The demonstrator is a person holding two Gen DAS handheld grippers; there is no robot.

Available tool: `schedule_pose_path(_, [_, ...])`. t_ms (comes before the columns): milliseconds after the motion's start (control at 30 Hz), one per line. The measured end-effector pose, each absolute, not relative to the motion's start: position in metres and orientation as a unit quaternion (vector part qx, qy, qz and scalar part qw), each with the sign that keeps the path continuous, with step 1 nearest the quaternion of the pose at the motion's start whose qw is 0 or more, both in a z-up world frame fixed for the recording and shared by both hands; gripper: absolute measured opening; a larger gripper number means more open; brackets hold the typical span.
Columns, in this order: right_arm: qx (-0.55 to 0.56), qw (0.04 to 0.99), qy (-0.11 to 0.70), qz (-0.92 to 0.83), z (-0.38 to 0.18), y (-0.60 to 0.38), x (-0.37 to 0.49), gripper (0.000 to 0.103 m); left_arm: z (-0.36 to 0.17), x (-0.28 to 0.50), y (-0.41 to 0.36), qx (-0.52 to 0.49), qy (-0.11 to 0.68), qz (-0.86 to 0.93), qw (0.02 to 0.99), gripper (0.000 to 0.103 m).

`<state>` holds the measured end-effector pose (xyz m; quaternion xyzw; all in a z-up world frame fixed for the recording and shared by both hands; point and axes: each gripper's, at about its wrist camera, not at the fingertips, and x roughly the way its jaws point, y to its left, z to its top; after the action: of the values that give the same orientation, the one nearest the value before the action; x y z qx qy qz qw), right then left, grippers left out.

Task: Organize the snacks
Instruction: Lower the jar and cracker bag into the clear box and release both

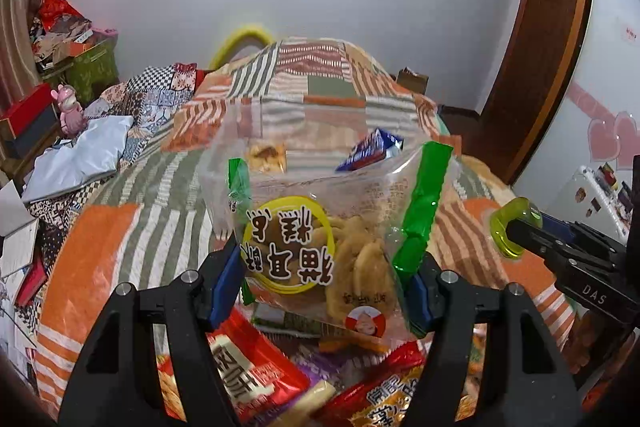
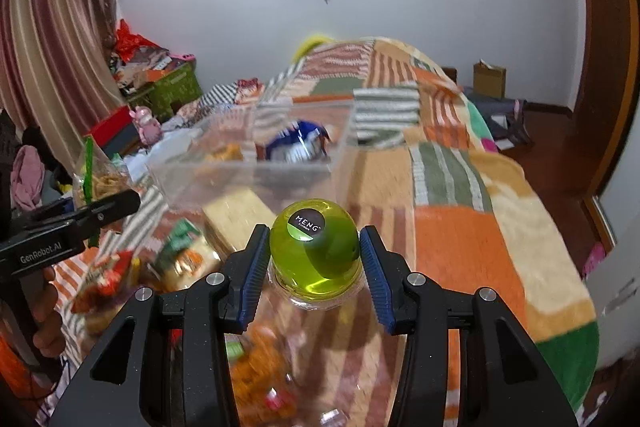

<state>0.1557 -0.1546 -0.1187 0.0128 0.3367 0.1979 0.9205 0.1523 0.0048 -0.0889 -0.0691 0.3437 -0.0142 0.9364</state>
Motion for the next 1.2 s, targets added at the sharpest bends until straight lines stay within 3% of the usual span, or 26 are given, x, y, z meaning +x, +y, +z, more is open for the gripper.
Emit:
schedule_pose_path(500, [-0.001,0.925,0.311,0.220,-0.088,-0.120,0.210,0.043,-0.048,0.205,0.018,-0.042,0.313,-0.012,0.949,0.068])
schedule_pose_path(1200, [-0.040,0.894,0.378,0.236,-0.136,-0.090,0.274,0.043,-0.123,0.319,0.007,-0.053,0.426,-0.062,0.901,0.068])
